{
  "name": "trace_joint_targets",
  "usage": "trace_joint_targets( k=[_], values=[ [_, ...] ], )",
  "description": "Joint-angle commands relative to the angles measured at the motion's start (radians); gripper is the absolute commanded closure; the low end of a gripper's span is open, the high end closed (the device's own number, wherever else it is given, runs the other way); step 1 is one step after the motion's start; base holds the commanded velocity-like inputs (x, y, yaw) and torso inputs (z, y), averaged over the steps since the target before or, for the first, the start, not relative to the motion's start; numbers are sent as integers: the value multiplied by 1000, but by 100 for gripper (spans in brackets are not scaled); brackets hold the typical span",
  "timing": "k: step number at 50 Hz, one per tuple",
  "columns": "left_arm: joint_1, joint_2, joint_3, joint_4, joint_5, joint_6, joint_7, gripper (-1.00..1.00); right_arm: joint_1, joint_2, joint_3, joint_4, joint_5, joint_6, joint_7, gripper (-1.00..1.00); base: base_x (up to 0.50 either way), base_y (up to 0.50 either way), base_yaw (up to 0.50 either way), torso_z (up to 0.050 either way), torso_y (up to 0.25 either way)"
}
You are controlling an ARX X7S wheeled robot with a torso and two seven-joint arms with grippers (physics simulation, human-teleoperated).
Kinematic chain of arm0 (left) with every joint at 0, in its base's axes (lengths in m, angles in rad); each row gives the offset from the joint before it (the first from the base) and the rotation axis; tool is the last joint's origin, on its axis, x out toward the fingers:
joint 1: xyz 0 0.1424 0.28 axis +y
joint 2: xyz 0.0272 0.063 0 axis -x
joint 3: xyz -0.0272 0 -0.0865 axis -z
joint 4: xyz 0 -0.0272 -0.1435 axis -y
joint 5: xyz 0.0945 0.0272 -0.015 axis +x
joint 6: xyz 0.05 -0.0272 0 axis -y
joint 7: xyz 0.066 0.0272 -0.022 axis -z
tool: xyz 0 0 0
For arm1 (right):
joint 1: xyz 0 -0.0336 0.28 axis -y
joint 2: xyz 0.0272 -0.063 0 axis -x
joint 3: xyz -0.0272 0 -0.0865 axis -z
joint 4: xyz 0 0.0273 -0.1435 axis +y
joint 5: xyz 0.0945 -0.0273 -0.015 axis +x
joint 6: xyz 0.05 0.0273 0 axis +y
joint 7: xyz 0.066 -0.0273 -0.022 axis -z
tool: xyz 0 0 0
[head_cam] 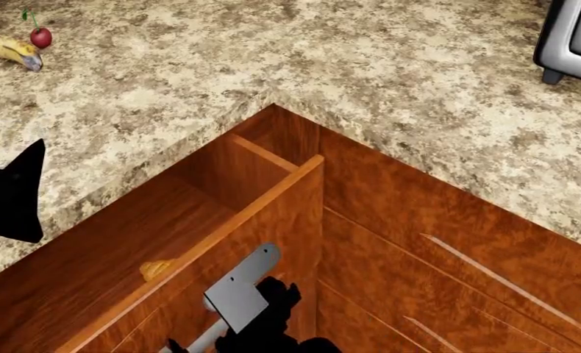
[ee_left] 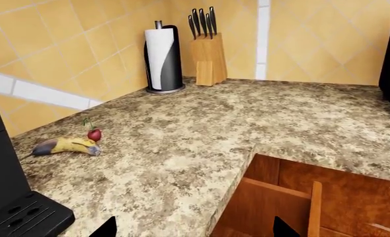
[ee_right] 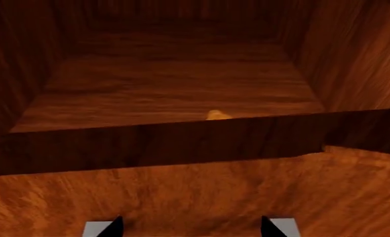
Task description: Close the right drawer.
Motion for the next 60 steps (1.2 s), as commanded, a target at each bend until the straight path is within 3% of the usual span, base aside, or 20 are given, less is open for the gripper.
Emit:
trace_joint_targets(
  k=[1,7,16,26,40,50,60],
  values=[
    [2,-4,-4,4,-10,0,-4,-100,12,-9,-114,34,118,-81,49,-100,0,0,0,0,0],
    [6,-2,-2,1,-7,6,-3,-100,35,249,-157,-501,111,24,280,-100,0,0,0,0,0],
    [9,-4,-2,-4,-6,14,4,-100,60,480,-179,-936,105,95,500,-100,0,0,0,0,0],
    [14,-3,3,2,-11,13,-2,-100,57,646,-189,-1185,101,129,640,-100,0,0,0,0,0],
    [8,38,38,49,-39,-7,-34,-100,140,1002,-156,-1656,140,247,934,-100,0,0,0,0,0],
    [-42,69,61,66,-81,-37,-56,-100,224,1165,-104,-1795,231,293,976,-100,0,0,0,0,0],
    [-98,170,139,45,-81,-40,-56,-100,280,1277,-66,-1869,289,323,1007,-100,0,0,0,0,0]
  ],
)
